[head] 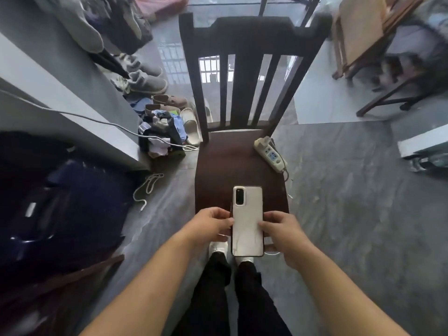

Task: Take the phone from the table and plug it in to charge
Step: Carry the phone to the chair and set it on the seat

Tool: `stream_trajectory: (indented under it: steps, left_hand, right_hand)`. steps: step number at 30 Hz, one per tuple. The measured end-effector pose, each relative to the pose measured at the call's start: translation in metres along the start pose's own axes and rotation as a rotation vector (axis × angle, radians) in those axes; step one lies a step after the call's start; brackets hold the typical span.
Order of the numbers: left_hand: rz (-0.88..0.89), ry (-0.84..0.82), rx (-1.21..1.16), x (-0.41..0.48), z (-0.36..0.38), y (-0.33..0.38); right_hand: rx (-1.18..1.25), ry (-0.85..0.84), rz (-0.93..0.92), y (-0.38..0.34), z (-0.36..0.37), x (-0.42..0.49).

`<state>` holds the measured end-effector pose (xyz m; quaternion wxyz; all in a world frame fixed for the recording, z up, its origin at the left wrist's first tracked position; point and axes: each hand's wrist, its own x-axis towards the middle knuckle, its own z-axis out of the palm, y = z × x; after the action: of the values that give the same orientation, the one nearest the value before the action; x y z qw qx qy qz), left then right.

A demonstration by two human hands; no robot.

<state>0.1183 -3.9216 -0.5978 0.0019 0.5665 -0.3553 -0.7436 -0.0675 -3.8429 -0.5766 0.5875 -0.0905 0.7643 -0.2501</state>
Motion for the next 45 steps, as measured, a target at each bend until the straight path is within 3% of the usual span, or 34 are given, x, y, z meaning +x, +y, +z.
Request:
stream_trajectory:
  steps: [9, 22, 30, 45]
  left_hand:
    - [0.023, 0.062, -0.029, 0.094, -0.003, -0.031]
    - [0.146, 0.29, -0.171, 0.237, -0.014, -0.067]
    - [0.209, 0.347, -0.18, 0.284, -0.021, -0.066]
    - [0.27, 0.608, -0.146, 0.331, -0.027, -0.059]
  right_hand:
    - [0.033, -0.006, 0.041, 0.017, 0.007, 0.099]
    - [-0.083, 0.001, -0.104, 0.026, 0.03, 0.249]
    - [-0.119, 0.047, -0.175, 0.018, 0.043, 0.294]
    - [-0.006, 0.098, -0.214, 0.009, 0.057, 0.329]
